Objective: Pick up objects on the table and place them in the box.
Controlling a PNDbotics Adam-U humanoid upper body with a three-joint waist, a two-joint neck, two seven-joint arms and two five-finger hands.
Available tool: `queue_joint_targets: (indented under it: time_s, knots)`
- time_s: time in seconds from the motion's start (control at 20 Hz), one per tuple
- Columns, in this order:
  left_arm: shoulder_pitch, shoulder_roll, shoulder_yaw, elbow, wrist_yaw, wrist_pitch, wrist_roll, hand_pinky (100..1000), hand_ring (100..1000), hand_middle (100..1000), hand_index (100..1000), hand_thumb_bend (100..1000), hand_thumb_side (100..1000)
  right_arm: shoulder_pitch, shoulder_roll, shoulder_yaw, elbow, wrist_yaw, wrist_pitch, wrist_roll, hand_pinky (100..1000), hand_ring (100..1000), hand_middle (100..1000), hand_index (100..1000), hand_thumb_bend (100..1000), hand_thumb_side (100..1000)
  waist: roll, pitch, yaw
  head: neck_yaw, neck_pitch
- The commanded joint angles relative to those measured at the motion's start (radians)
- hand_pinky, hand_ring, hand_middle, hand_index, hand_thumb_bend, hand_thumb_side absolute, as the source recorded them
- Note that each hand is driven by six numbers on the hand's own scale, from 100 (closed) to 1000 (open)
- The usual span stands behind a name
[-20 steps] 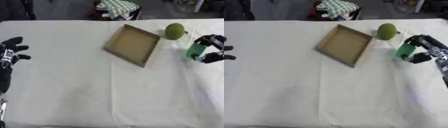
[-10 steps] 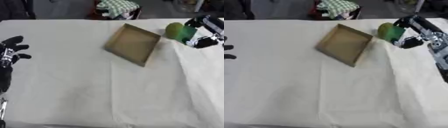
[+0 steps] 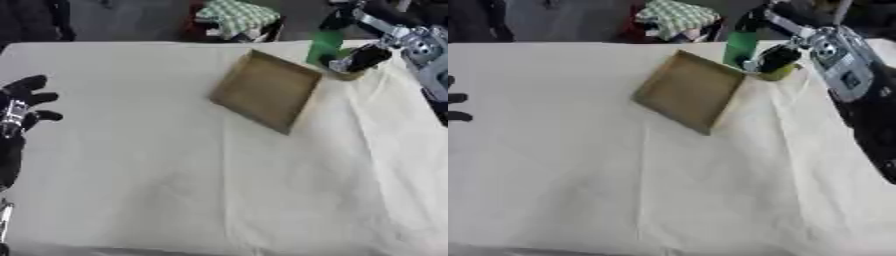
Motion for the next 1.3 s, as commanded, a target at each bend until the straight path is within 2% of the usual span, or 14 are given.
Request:
queue_joint_targets:
  time_s: [0.05,0.3,0.65,0.75,1.0,1.15,1.3]
  knots:
    - [-0.014,0.004,-0.007,-0.012,0.005,0.000,-0.010,598,739,795,734,134,642,-0.047,0.039,-0.017,0.078,0.048,-0.006,0.027,814,736,563,797,233,136,0.002,-0.014,0.010,-0.017,0.005]
    - [-0.019,-0.002,-0.014,-0.011,0.008,0.001,-0.017,598,739,795,734,132,644,-0.081,0.110,-0.039,0.209,0.132,-0.026,0.006,822,750,596,848,245,152,0.005,-0.010,0.032,-0.037,0.005]
    - [-0.024,-0.011,-0.022,-0.011,0.013,0.003,-0.026,598,739,794,734,131,644,-0.105,0.176,-0.073,0.332,0.246,0.016,-0.084,828,767,690,905,294,176,0.012,-0.007,0.054,-0.062,0.004]
    - [-0.024,-0.011,-0.022,-0.011,0.013,0.003,-0.025,599,739,794,734,131,645,-0.101,0.187,-0.080,0.351,0.292,0.004,-0.091,847,798,782,947,346,206,0.013,-0.006,0.053,-0.063,0.003]
    - [-0.023,-0.012,-0.020,-0.010,0.013,0.003,-0.024,599,740,794,734,126,648,-0.090,0.187,-0.090,0.355,0.321,-0.031,-0.089,857,827,889,978,417,229,0.012,-0.006,0.045,-0.060,-0.001]
    - [-0.023,-0.009,-0.017,-0.011,0.011,0.002,-0.020,599,740,794,734,125,649,-0.090,0.160,-0.092,0.316,0.279,-0.045,-0.086,849,823,884,974,441,242,0.010,-0.005,0.035,-0.056,-0.003]
    - [-0.022,-0.005,-0.014,-0.011,0.010,0.002,-0.017,599,740,794,734,123,650,-0.104,0.103,-0.097,0.248,0.219,-0.036,-0.094,847,822,880,971,447,259,0.006,-0.005,0.026,-0.052,-0.004]
